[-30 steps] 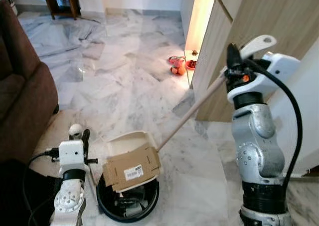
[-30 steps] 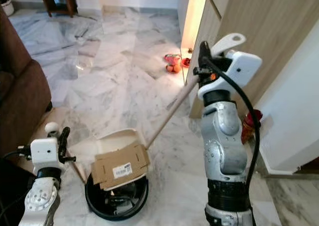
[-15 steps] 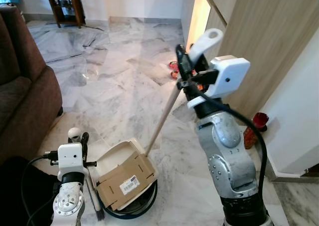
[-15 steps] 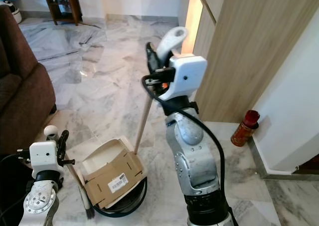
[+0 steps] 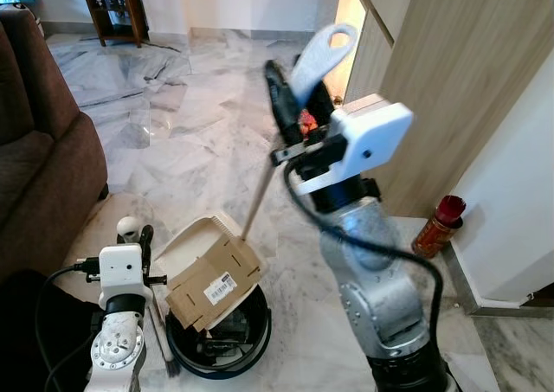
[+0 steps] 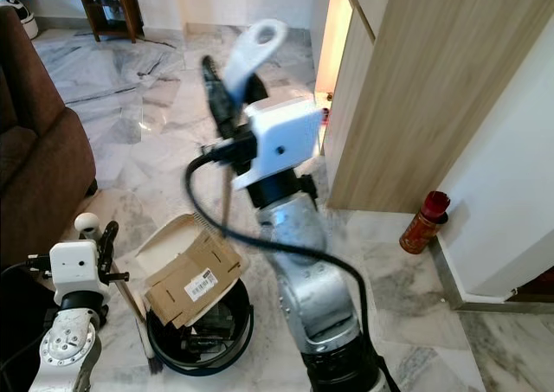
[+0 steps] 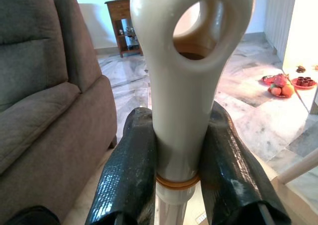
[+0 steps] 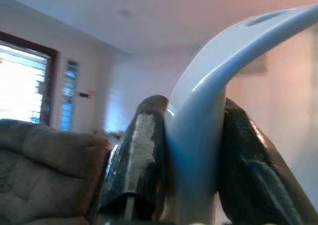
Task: Sweep floor
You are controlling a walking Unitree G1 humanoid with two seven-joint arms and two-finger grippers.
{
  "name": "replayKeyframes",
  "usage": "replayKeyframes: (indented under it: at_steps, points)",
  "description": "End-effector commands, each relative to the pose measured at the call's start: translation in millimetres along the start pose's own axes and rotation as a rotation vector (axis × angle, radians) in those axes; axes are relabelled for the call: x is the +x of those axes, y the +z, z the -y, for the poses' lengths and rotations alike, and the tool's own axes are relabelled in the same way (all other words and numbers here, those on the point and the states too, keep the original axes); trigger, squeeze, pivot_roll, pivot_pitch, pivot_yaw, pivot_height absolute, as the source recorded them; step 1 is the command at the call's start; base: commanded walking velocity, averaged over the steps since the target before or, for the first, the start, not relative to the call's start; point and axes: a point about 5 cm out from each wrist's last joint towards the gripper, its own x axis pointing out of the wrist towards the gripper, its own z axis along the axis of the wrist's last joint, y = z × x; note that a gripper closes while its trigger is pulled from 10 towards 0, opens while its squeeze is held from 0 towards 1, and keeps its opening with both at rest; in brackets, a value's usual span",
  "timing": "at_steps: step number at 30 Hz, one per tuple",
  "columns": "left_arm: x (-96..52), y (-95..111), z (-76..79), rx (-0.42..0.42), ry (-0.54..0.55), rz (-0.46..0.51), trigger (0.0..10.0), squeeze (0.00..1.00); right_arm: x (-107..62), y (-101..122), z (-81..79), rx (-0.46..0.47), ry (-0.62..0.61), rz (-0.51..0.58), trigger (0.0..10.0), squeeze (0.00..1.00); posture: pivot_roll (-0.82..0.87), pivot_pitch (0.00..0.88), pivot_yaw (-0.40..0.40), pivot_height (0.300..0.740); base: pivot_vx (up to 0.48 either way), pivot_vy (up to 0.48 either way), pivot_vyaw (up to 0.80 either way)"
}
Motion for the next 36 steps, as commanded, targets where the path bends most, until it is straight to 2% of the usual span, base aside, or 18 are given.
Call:
replayKeyframes:
  at_steps: [1, 3, 5, 10, 15, 23, 36]
  points:
    - [4.7, 10, -3.2, 0.011, -0.002, 0.058, 10.0, 0.0, 2.7, 20, -8.2, -0.083, 0.066, 0.127, 10.0, 0.0, 0.2, 0.06, -0.017, 0.74, 0.0, 0.0, 0.0]
    - [4.7, 10, -3.2, 0.011, -0.002, 0.058, 10.0, 0.0, 2.7, 20, -8.2, -0.083, 0.066, 0.127, 10.0, 0.0, 0.2, 0.06, -0.017, 0.74, 0.0, 0.0, 0.0]
    - [5.2, 11, -2.9, 0.009, -0.003, 0.061, 10.0, 0.0, -0.5, 19, -17.7, -0.156, 0.143, 0.142, 10.0, 0.0, 0.21, 0.062, -0.017, 0.74, 0.0, 0.0, 0.0]
    - [6.1, 12, -3.0, 0.009, -0.002, 0.065, 10.0, 0.0, -1.5, 20, -23.2, -0.194, 0.174, 0.17, 10.0, 0.0, 0.21, 0.068, -0.015, 0.74, 0.0, 0.0, 0.0]
    - [6.3, 12, -3.1, 0.009, -0.002, 0.065, 10.0, 0.0, -1.3, 21, -24.0, -0.196, 0.172, 0.177, 10.0, 0.0, 0.21, 0.07, -0.015, 0.74, 0.0, 0.0, 0.0]
    - [8.0, 13, -4.6, 0.012, 0.002, 0.07, 10.0, 0.0, -3.1, 21, -39.8, -0.143, 0.254, 0.193, 10.0, 0.0, 0.21, 0.079, -0.015, 0.74, 0.0, 0.0, 0.0]
    - [8.1, 13, -4.2, 0.008, 0.004, 0.07, 10.0, 0.0, -6.3, 19, -45.2, -0.206, 0.295, 0.218, 10.0, 0.0, 0.22, 0.068, -0.021, 0.74, 0.0, 0.0, 0.0]
